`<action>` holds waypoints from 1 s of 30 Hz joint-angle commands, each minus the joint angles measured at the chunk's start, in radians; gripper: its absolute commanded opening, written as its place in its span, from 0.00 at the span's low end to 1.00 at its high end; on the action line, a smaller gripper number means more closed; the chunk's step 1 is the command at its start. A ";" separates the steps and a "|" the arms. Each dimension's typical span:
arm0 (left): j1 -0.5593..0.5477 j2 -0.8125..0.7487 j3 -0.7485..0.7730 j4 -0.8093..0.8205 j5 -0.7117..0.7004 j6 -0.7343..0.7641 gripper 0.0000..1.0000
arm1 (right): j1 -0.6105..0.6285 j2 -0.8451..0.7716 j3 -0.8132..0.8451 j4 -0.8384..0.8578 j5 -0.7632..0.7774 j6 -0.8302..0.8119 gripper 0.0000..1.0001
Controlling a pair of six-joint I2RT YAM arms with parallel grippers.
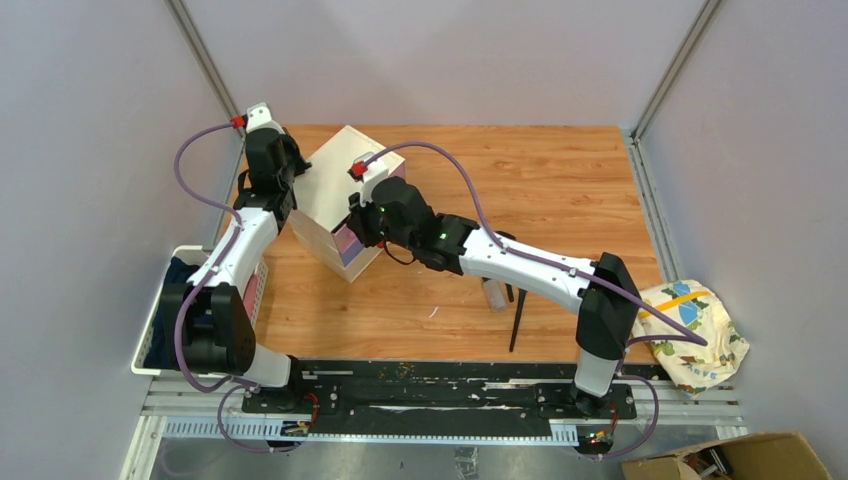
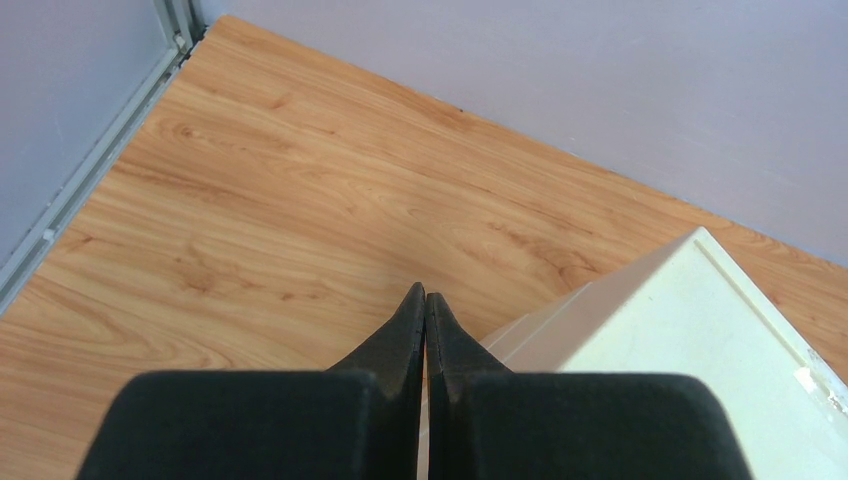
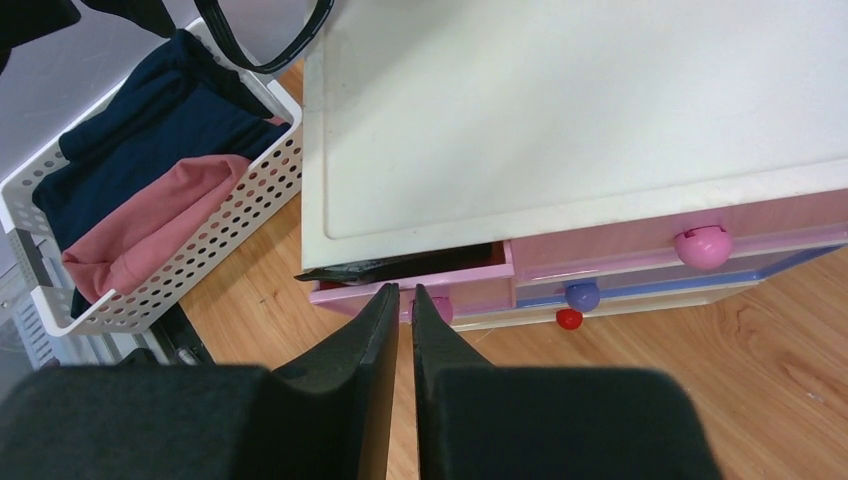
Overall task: Organize the makeup
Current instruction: Close the drawer in the storage box.
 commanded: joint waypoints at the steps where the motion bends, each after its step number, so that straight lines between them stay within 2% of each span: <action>1: -0.025 0.006 -0.043 -0.112 0.052 -0.007 0.00 | -0.001 0.029 0.056 -0.034 -0.012 -0.019 0.12; 6: -0.024 0.006 -0.047 -0.110 0.052 -0.005 0.00 | 0.003 0.008 0.051 -0.032 -0.008 -0.016 0.13; 11: -0.026 0.009 -0.049 -0.106 0.058 -0.007 0.00 | 0.004 -0.008 0.038 -0.058 -0.014 0.000 0.31; 25: -0.025 -0.002 -0.057 -0.106 0.054 -0.002 0.00 | -0.002 0.025 -0.075 0.018 -0.031 0.044 0.33; 30: -0.025 -0.001 -0.056 -0.106 0.054 -0.001 0.00 | -0.020 -0.002 -0.153 0.135 -0.039 0.069 0.40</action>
